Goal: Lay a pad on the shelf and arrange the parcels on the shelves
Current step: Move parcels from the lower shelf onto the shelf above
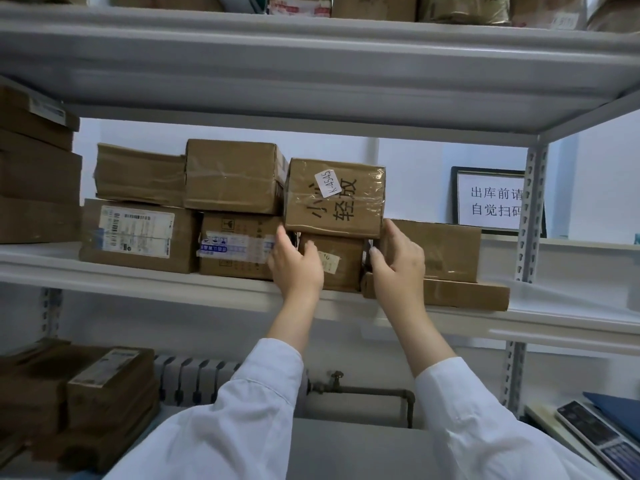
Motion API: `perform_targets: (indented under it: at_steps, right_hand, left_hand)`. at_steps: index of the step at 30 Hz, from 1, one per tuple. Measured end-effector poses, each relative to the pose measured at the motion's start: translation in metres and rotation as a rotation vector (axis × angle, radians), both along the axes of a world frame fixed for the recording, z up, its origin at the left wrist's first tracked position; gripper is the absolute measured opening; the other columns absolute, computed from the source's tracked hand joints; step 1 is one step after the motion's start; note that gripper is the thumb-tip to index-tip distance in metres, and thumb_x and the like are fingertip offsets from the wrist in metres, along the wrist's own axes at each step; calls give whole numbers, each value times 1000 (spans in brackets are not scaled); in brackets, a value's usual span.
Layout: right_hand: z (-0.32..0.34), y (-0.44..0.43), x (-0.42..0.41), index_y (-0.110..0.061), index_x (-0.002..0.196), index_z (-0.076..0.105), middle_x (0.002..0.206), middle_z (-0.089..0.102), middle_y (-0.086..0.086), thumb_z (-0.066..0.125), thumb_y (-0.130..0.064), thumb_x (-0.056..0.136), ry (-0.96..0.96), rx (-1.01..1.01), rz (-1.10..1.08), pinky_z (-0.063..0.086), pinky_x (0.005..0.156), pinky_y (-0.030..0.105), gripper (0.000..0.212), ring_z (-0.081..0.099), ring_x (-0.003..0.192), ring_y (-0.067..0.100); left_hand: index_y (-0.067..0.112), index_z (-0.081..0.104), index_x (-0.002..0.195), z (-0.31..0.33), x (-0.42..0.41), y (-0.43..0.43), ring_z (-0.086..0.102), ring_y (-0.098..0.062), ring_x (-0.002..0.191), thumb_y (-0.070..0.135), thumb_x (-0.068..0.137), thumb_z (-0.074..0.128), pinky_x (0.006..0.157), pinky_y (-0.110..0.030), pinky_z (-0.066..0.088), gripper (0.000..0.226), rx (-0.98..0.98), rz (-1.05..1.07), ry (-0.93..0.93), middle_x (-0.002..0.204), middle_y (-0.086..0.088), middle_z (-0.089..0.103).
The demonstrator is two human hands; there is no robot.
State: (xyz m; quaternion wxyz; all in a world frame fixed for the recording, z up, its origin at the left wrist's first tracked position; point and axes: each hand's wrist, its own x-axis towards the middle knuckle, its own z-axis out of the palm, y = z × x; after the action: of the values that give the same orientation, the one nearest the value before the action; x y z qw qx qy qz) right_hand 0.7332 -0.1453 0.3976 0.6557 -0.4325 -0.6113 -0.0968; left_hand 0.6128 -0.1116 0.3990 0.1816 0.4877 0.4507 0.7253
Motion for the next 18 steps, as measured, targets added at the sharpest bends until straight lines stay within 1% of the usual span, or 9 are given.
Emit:
perform_targets:
  at_steps: [2,3,5,7,9,13,15,18]
  right_hand:
    - [-1,0,-4,-16,132,50,112,62,4,49,-9,90,-7,-35,11,35,99,42,43,45,116,25]
    - [-2,0,-5,-16,134,48,113,61,4,49,-9,90,-6,-49,9,34,100,45,44,44,117,25]
    - [-3,-1,-6,-17,139,42,122,59,3,50,-10,91,-4,-79,13,32,103,47,50,43,121,23]
    - [-4,0,-5,-18,142,39,124,58,3,50,-10,91,-7,-92,33,31,105,48,52,43,122,21]
    - [-4,-1,-4,-18,142,38,125,57,3,51,-9,91,-6,-99,47,31,105,48,53,43,123,20]
    - [-6,0,-2,-17,142,38,133,54,4,52,-8,91,11,-100,58,31,106,47,53,43,126,20]
    - [-6,1,-2,-16,142,38,136,51,3,52,-8,91,16,-97,62,31,107,47,54,43,127,19]
    - [-7,0,-5,-16,143,36,143,45,3,53,-7,90,4,-103,76,29,109,46,56,39,132,17]
  left_hand:
    - [20,17,149,1,-2,2,17,-27,141,23,96,45,113,-49,24,60,-26,8,27,154,-6,25]
    - [20,16,149,1,-4,3,19,-27,141,21,96,44,113,-49,25,60,-45,19,47,154,-6,26]
    - [21,13,150,2,-5,5,23,-28,139,14,95,44,112,-47,27,63,-65,26,69,153,-6,28]
    - [23,12,150,2,-4,6,32,-27,135,6,93,42,109,-46,33,67,-59,16,61,150,-7,33]
    - [25,12,149,0,-3,5,40,-26,130,2,92,41,105,-45,37,69,-46,19,43,146,-8,38]
    - [30,14,148,-1,-1,6,46,-26,124,-1,91,41,100,-44,42,71,-24,31,12,140,-10,45]
    - [33,15,147,-1,0,6,46,-27,123,-1,91,42,98,-44,44,71,-23,36,12,137,-11,46]
    - [33,17,146,-2,-1,6,42,-29,127,0,91,43,99,-46,42,70,-35,52,20,140,-11,44]
